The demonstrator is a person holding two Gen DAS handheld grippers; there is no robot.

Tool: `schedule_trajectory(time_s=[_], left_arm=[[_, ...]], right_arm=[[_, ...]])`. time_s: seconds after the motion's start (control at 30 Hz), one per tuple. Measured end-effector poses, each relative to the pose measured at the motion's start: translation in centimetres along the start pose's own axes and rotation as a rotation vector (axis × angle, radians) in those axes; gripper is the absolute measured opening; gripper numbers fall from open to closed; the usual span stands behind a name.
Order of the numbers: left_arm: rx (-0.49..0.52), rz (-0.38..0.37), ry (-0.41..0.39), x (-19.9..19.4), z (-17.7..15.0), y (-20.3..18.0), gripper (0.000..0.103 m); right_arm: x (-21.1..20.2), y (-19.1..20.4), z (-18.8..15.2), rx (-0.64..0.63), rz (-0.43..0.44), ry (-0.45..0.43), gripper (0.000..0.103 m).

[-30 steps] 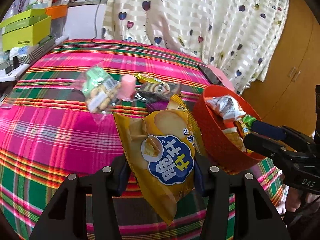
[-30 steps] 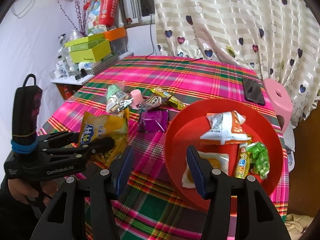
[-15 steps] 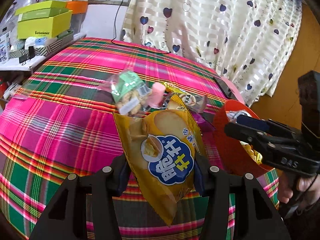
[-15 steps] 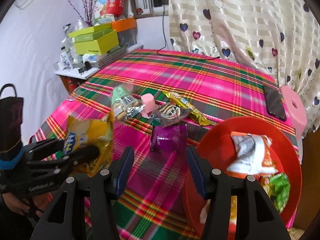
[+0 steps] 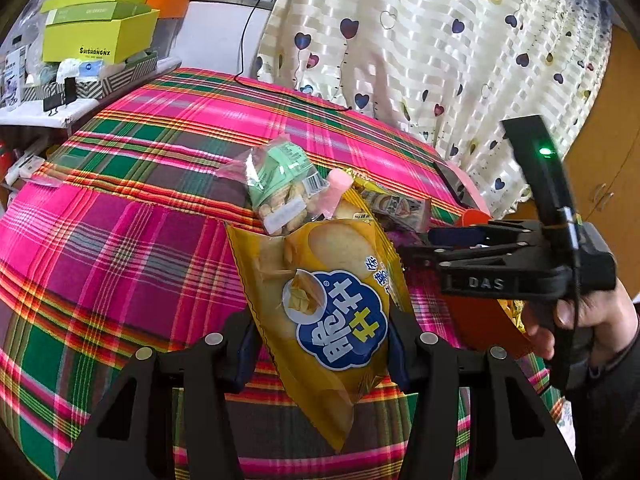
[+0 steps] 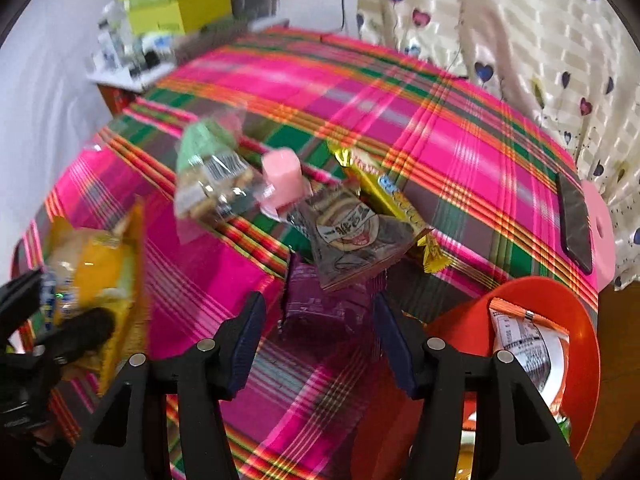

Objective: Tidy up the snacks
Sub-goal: 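Grasp the purple packet with the right tool while the left tool lifts the chip bag, then carry the yellow chip bag and purple packet over the red bowl with both tools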

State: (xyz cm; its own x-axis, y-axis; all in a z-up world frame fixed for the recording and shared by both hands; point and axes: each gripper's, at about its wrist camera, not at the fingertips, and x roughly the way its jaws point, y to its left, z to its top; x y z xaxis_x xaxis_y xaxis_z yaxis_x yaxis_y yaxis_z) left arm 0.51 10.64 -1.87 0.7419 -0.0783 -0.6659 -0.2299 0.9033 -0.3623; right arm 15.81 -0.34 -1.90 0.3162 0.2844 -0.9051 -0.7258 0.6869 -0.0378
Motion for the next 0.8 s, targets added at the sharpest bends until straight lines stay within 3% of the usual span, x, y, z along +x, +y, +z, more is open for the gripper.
schedule_trajectory(time_s=[0.13, 0.33, 0.37, 0.8], left_arm=[[-0.010, -0.007, 0.003, 0.1, -0.1, 0.4, 0.052], [-0.016, -0.011, 0.006, 0.2, -0.1, 0.8, 0.052], [-0.017, -0.011, 0.005, 0.1, -0.1, 0.8, 0.052], [-0.009, 0.001, -0.018, -0.9, 0.0, 0.6, 0.052]], right_arm=[[1.5, -0.2, 0.7, 0.000, 0.015, 0.057, 0.057], [2.8, 0.3, 1.2, -0.032, -0.038, 0.085, 0.056], [2.8, 0.4, 1.2, -0.034, -0.045, 0.083, 0.050], [-0.8, 2.7, -2.2, -0.047, 0.034, -0.046, 0.045]])
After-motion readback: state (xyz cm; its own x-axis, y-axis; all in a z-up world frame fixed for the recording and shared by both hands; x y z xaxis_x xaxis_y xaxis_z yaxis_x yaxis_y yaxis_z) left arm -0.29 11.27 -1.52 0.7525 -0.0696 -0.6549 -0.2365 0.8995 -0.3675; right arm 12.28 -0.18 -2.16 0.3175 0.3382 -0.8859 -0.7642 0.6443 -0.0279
